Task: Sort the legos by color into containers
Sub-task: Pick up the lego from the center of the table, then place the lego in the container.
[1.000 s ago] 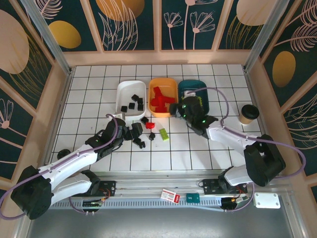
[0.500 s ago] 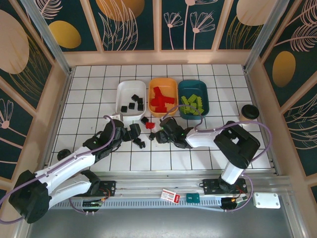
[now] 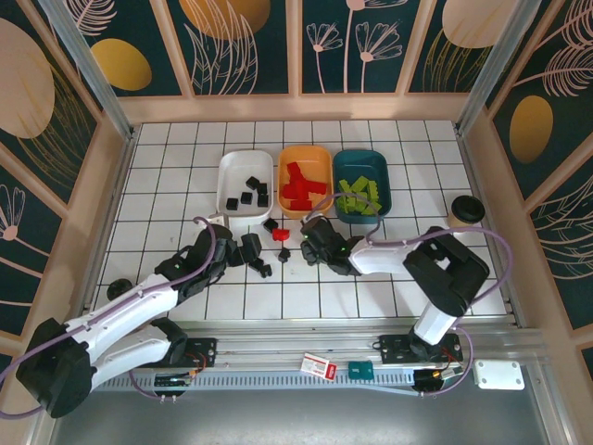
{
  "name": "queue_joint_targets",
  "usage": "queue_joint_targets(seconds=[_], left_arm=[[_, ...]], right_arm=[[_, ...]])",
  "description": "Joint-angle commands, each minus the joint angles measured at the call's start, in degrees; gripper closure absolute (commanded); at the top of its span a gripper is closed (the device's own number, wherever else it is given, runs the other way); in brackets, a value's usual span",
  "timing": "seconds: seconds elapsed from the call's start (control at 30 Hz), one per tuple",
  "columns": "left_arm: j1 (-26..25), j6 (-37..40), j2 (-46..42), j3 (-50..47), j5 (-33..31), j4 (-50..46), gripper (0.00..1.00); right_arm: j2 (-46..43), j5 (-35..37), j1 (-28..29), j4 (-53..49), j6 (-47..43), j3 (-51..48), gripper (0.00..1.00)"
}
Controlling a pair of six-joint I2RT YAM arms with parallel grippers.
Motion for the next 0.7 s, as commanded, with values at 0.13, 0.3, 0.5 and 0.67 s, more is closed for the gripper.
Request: queue_joint_targets(seconds=[0.13, 0.3, 0.5, 0.67], left_arm=[[-0.25, 4.38, 4.20, 3.62, 3.78, -0.70, 0.04], [-2.09, 6.15, 7.57, 5.78, 2.71, -1.51, 0.13], [-7.28, 9.58, 14.88, 11.05, -0.65, -3.24, 0.16], [-12.30, 12.72, 24.42, 17.07, -4.13, -6.45, 0.21]], right_arm=[[-15.83, 1.23, -14.55, 4.05, 0.35, -2.43, 0.84], [-10.86, -1.54, -24.67, 4.65, -0.16, 2.28, 0.83], [-0.62, -3.70, -29.45, 3.76, 0.35, 9.53, 0.45], [-1.09, -6.25, -29.54, 5.81, 1.84, 8.13, 0.33]])
